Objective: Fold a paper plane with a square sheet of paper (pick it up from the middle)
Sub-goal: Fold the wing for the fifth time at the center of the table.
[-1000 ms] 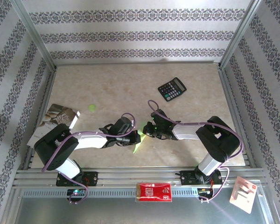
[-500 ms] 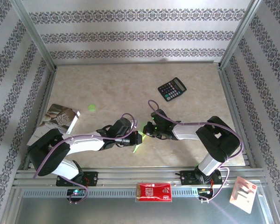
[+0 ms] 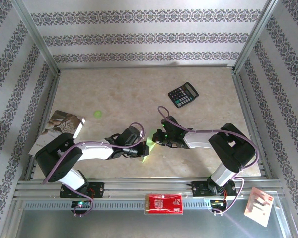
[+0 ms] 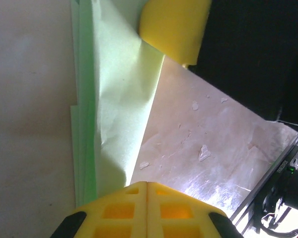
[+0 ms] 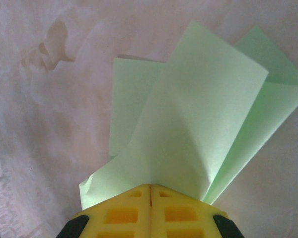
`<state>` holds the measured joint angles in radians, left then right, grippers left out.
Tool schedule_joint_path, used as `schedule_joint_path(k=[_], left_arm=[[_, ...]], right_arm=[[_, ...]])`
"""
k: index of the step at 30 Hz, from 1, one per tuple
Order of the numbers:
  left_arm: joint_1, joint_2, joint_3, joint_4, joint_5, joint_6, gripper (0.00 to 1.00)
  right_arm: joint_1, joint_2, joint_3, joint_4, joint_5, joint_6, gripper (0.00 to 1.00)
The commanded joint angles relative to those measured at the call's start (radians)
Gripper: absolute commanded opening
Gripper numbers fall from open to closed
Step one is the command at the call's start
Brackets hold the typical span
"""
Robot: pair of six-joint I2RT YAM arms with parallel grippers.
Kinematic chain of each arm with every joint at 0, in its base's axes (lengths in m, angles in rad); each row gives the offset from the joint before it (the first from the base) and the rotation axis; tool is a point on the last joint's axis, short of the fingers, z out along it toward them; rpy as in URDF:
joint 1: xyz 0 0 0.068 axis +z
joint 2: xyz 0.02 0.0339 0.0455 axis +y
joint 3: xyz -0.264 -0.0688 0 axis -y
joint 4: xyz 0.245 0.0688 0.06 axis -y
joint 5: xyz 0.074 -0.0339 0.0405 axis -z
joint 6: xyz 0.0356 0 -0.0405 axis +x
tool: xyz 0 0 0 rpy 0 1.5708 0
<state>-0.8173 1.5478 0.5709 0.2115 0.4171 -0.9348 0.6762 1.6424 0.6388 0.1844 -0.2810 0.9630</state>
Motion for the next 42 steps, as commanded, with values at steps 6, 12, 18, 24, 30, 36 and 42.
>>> schedule_joint_path(k=[6, 12, 18, 24, 30, 36, 42], left_arm=[[0.026, 0.014, -0.034, 0.013, 0.009, -0.009, 0.04], [0.028, 0.017, -0.033, 0.009, 0.013, -0.003, 0.04], [0.029, 0.022, -0.043, 0.012, 0.017, -0.006, 0.04], [0.029, 0.031, -0.051, 0.015, 0.017, -0.005, 0.04], [0.027, 0.04, -0.06, 0.021, 0.018, -0.011, 0.04], [0.023, 0.037, -0.081, 0.014, 0.017, -0.021, 0.04], [0.006, 0.029, -0.102, -0.003, 0.02, -0.03, 0.04]], right_arm=[[-0.013, 0.022, -0.025, -0.082, 0.039, -0.023, 0.04], [-0.012, 0.028, -0.025, -0.082, 0.036, -0.024, 0.03], [-0.016, 0.02, -0.025, -0.086, 0.04, -0.028, 0.03], [-0.017, 0.014, -0.025, -0.09, 0.038, -0.031, 0.03], [-0.017, 0.017, -0.025, -0.089, 0.037, -0.031, 0.04], [-0.021, 0.021, -0.028, -0.095, 0.042, -0.032, 0.03], [-0.024, 0.033, -0.029, -0.098, 0.048, -0.029, 0.03]])
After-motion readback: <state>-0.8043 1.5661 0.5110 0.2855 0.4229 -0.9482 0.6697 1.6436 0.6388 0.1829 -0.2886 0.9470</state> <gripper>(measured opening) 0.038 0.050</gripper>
